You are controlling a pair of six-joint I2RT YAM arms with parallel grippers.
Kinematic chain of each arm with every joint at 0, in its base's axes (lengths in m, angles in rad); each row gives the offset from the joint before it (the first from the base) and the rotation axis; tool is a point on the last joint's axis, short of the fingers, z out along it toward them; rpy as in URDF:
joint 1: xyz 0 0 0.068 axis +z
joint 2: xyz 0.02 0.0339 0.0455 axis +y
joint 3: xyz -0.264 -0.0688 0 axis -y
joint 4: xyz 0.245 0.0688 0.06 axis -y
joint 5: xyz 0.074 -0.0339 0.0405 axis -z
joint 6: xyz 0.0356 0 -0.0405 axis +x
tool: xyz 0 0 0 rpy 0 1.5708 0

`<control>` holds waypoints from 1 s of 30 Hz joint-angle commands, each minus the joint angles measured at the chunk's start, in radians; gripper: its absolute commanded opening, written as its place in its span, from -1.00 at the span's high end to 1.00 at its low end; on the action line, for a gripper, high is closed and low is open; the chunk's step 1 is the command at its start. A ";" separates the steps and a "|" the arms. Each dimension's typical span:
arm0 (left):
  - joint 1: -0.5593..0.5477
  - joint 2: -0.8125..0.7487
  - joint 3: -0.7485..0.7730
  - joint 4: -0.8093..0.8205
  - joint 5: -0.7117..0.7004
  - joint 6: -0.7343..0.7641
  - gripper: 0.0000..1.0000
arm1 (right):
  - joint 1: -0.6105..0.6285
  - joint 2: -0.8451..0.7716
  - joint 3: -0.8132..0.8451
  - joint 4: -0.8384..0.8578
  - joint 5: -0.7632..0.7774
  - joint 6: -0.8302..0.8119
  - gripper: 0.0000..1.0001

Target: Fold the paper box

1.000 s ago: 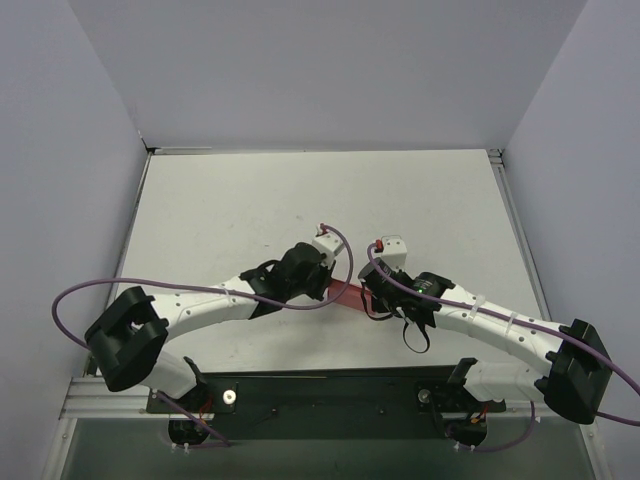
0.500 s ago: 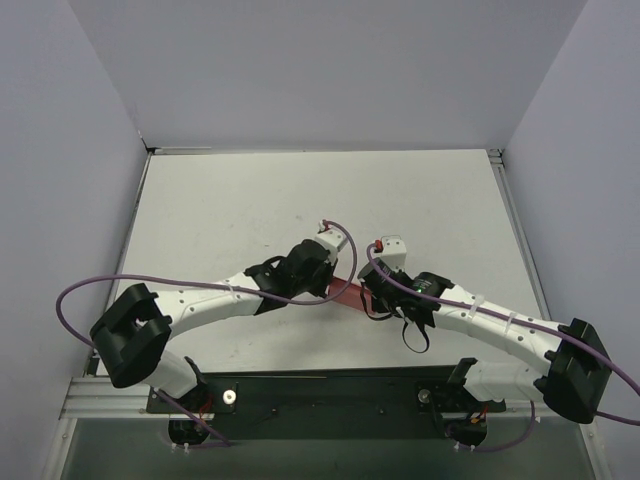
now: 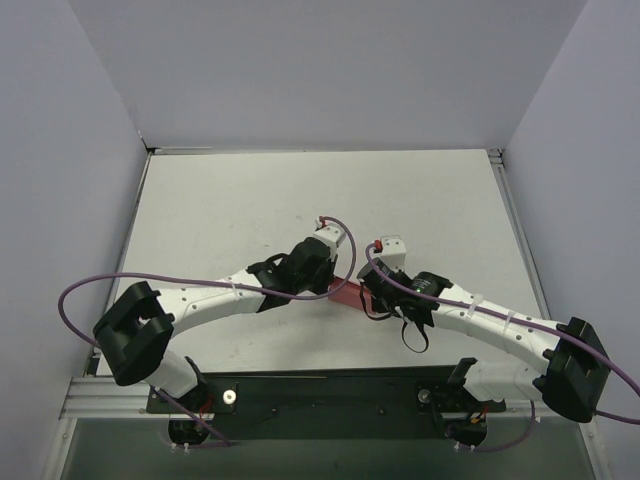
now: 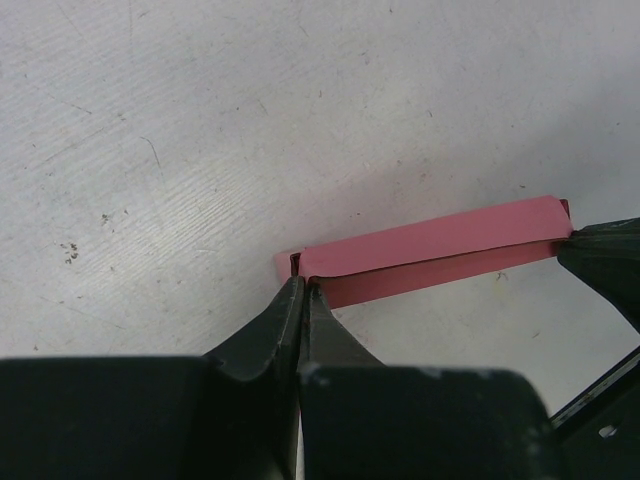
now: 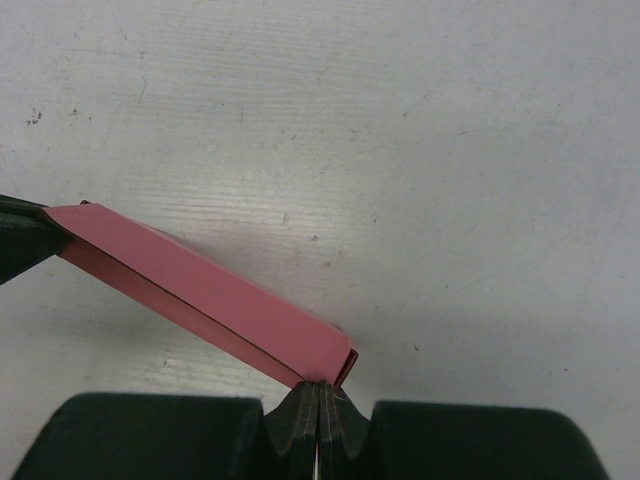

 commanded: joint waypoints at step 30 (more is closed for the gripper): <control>-0.002 0.011 0.008 0.132 0.029 -0.140 1.00 | 0.004 0.025 -0.024 -0.043 -0.013 0.005 1.00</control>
